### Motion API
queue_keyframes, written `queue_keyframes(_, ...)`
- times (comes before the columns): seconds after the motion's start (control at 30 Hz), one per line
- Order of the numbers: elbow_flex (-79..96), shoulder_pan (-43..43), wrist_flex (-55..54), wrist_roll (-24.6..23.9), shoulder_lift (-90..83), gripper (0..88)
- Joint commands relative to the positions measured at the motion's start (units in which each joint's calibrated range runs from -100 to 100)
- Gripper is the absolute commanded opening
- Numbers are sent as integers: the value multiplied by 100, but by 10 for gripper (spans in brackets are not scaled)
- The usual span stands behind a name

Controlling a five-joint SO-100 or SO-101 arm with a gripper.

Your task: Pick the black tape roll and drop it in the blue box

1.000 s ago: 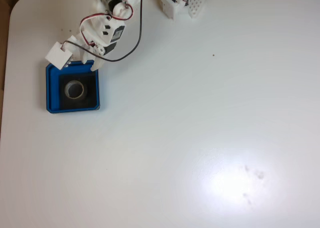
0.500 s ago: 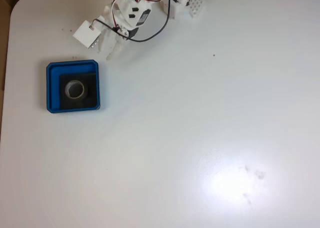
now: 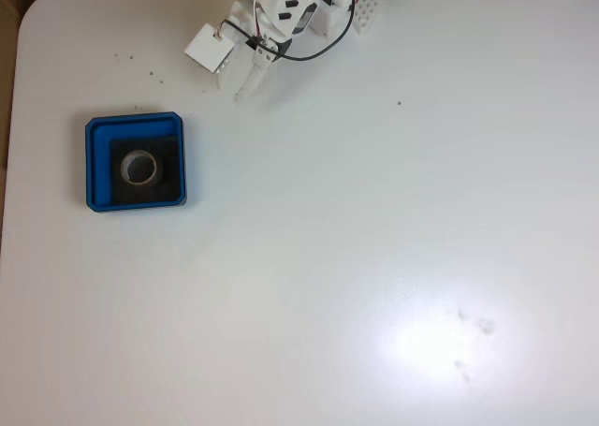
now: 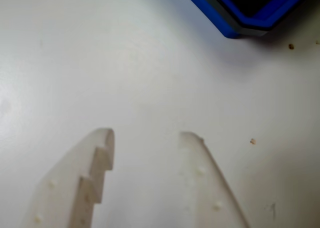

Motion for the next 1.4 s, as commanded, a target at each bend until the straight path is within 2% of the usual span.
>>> queue_keyframes(0.0,444,-153,-126,23,-607,117)
queue_keyframes(0.27,1334,-173,-126,23,-1728,117)
queue_keyframes(0.93,2619,-221,-126,41,-2974,117)
queue_keyframes(1.1,2708,-690,-126,50,-2974,117)
queue_keyframes(1.37,2708,-2175,-52,50,-2974,117)
